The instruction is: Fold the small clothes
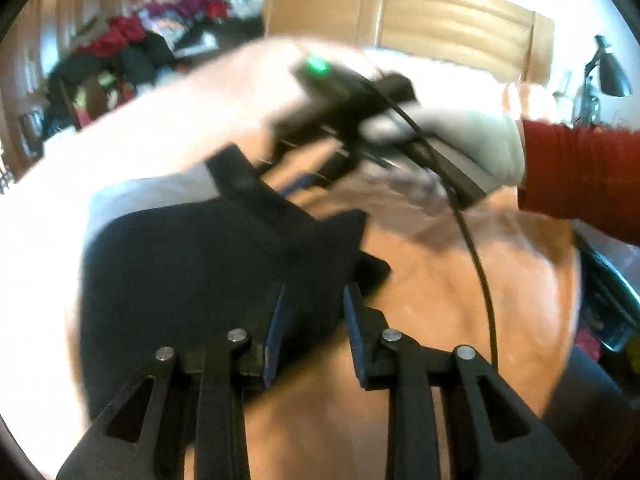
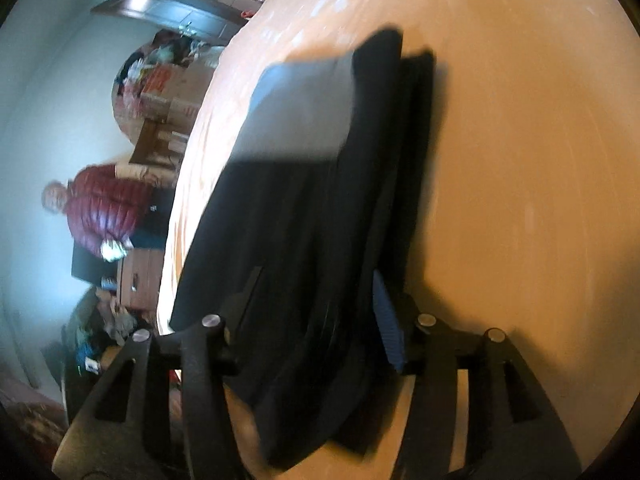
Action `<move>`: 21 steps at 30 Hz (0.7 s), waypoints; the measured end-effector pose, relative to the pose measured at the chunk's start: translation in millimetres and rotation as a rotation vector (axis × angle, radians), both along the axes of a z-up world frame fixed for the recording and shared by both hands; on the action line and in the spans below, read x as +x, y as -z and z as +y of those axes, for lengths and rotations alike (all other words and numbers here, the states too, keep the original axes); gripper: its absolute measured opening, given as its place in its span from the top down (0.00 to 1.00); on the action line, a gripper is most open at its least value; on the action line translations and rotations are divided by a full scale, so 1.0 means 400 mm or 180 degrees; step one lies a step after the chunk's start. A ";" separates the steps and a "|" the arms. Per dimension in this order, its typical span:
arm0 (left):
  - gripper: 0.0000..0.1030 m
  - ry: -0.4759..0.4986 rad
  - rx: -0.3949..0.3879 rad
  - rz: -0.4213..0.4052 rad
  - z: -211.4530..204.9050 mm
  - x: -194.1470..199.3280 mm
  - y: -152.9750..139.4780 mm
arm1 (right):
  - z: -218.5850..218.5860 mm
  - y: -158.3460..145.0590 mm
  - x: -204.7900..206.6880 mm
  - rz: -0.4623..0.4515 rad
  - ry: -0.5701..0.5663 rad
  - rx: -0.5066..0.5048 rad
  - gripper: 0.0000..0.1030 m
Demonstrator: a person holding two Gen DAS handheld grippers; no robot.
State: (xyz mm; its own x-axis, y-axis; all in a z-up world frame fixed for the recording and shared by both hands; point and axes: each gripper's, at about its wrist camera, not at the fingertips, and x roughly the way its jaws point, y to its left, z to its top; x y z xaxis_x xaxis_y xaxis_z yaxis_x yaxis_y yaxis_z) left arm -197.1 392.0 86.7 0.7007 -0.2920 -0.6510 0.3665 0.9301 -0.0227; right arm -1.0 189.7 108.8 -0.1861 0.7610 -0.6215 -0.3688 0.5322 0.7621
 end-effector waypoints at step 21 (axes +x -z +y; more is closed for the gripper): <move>0.68 -0.0933 -0.0002 0.0223 0.222 -0.030 0.100 | -0.082 0.016 -0.110 0.0053 0.0670 0.0392 0.96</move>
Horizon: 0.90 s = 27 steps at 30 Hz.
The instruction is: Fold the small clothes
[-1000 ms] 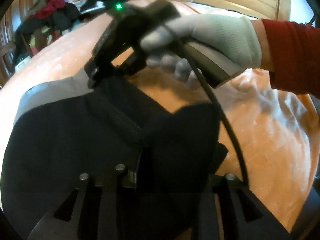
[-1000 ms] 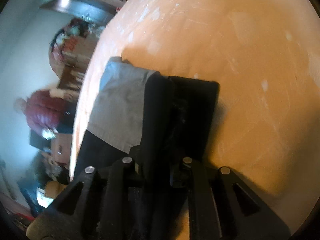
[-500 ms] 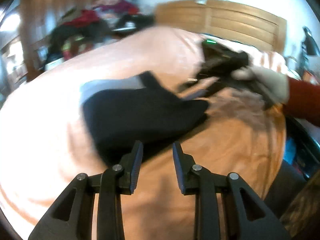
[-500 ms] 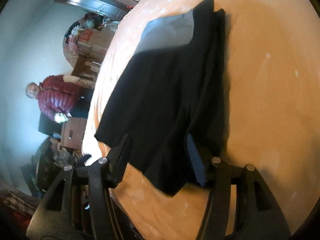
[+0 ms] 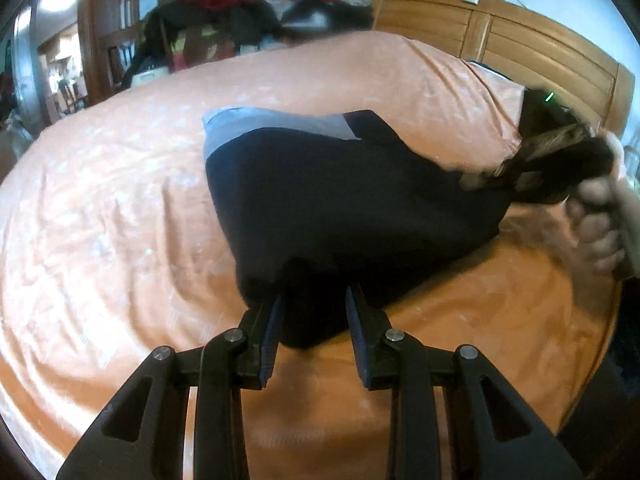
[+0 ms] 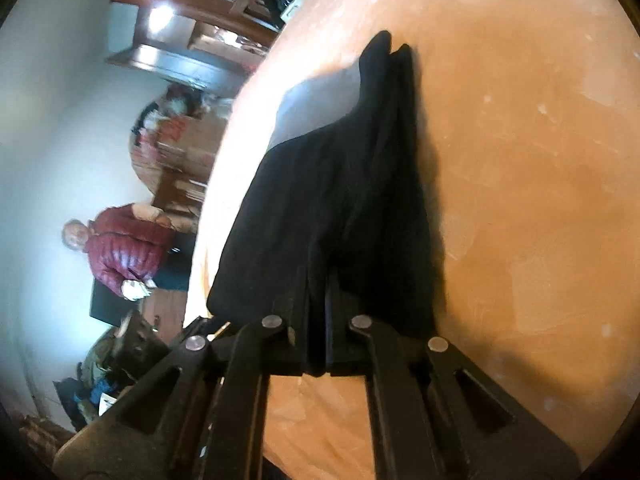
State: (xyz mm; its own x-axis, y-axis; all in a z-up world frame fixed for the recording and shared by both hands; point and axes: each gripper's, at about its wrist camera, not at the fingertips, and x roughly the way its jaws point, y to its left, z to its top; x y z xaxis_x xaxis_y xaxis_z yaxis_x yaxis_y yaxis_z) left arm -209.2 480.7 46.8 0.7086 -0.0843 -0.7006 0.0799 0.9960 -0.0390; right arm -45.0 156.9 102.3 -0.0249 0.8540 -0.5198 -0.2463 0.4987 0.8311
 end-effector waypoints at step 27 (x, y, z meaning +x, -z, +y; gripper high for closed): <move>0.48 -0.0319 0.0057 -0.0121 0.019 -0.018 0.017 | -0.020 0.142 -0.018 0.0413 -0.0020 0.0253 0.87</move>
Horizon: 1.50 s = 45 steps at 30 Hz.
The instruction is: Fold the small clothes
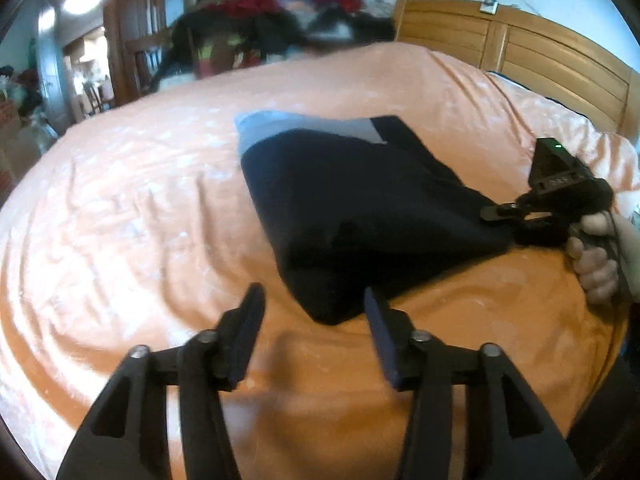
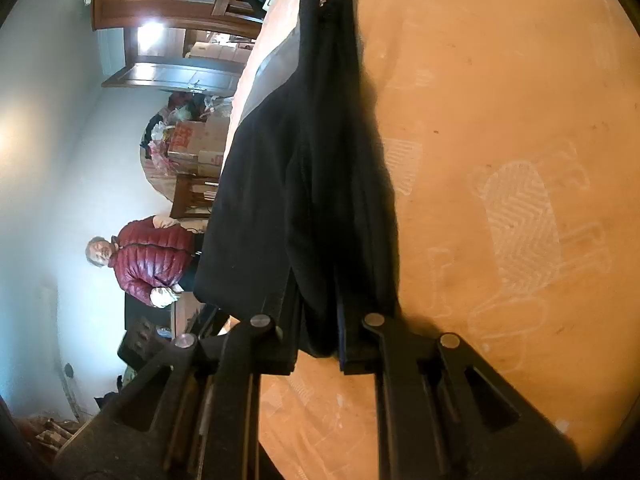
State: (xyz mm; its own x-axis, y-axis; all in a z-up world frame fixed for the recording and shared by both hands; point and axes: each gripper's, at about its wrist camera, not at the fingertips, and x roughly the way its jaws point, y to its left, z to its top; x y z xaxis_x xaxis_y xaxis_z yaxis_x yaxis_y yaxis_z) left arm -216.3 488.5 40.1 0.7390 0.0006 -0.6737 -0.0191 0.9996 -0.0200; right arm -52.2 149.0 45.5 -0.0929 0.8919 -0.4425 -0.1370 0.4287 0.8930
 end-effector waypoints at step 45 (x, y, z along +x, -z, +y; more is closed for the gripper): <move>0.70 0.0275 0.0451 -0.0093 0.093 0.288 -0.019 | -0.034 -0.010 -0.023 -0.0601 -0.0129 -0.0261 1.00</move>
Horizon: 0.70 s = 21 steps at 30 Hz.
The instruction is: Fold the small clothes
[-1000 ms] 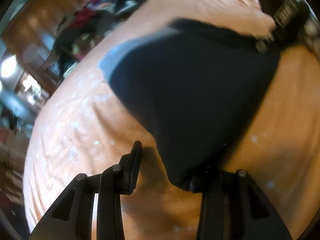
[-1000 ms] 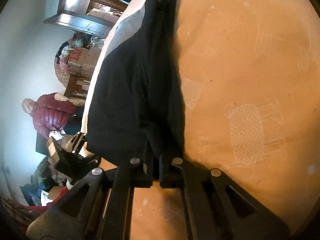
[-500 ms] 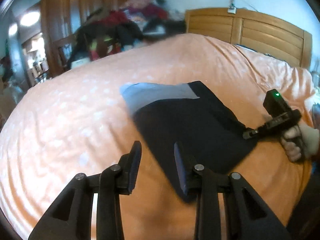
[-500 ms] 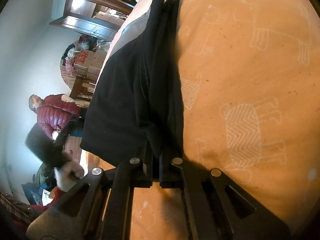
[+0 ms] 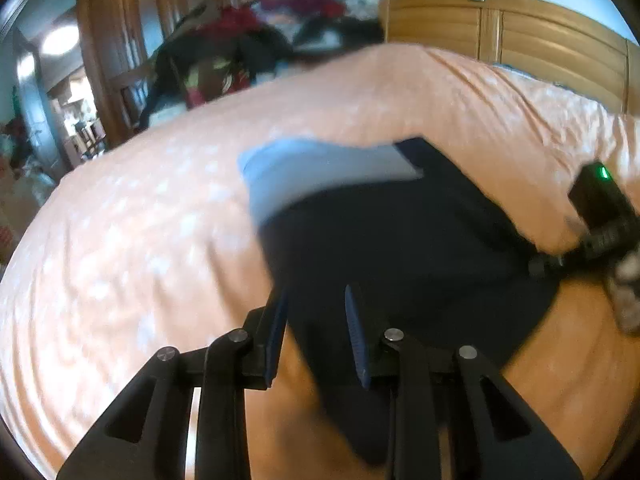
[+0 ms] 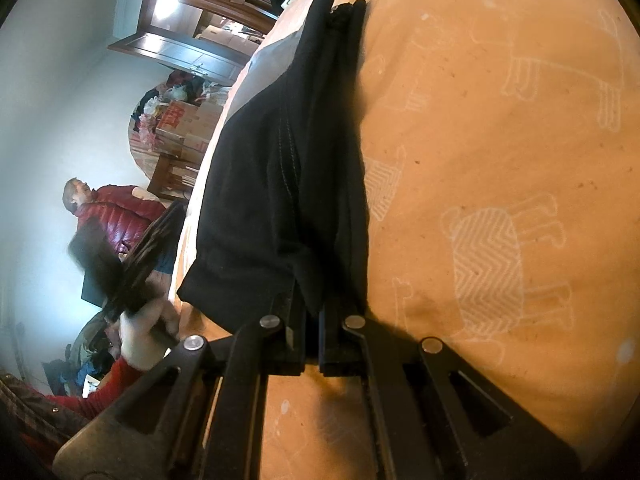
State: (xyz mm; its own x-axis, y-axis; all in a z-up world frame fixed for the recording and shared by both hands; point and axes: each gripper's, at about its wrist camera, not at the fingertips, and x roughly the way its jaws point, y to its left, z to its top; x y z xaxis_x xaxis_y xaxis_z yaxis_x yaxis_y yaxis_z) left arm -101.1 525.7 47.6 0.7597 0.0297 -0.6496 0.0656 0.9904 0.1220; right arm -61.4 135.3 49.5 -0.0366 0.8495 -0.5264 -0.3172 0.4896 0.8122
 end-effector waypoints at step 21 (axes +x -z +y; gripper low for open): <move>0.90 0.0136 0.0317 0.0462 0.037 0.284 0.095 | -0.016 0.016 0.009 0.0012 -0.0018 0.0141 1.00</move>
State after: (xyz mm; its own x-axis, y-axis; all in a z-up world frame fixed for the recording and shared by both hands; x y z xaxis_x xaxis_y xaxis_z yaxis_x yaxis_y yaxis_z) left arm 12.4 540.6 9.7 0.6600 0.0691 -0.7481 0.1315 0.9698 0.2056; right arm -58.0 128.8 43.2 -0.0434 0.8717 -0.4881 -0.3168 0.4513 0.8343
